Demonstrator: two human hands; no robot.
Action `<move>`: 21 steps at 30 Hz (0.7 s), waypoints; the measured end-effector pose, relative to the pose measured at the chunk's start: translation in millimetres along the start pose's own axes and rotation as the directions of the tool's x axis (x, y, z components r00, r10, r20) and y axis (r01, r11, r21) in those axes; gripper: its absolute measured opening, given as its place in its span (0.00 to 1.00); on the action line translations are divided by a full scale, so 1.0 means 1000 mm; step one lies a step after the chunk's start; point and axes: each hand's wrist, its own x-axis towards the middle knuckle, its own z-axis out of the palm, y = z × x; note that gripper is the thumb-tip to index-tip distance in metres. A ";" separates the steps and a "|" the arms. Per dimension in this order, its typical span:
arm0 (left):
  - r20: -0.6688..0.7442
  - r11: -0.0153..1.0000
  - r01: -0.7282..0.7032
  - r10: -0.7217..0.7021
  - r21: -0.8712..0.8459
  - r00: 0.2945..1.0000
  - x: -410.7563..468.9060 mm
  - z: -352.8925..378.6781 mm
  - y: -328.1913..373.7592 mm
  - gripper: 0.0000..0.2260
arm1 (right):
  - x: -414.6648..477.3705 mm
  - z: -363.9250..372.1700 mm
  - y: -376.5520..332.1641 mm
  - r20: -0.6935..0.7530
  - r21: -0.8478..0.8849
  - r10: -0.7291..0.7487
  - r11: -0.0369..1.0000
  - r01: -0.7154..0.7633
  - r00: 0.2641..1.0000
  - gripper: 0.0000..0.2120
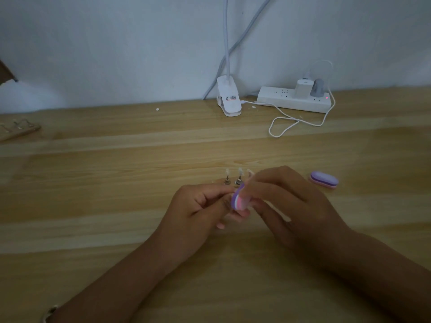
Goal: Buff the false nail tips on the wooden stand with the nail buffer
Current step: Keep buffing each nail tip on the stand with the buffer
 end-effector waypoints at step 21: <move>-0.028 1.000 0.010 -0.010 0.013 1.000 0.000 0.000 -0.004 0.07 | 0.002 -0.015 0.021 -0.003 -0.006 0.147 0.989 -0.147 0.989 0.09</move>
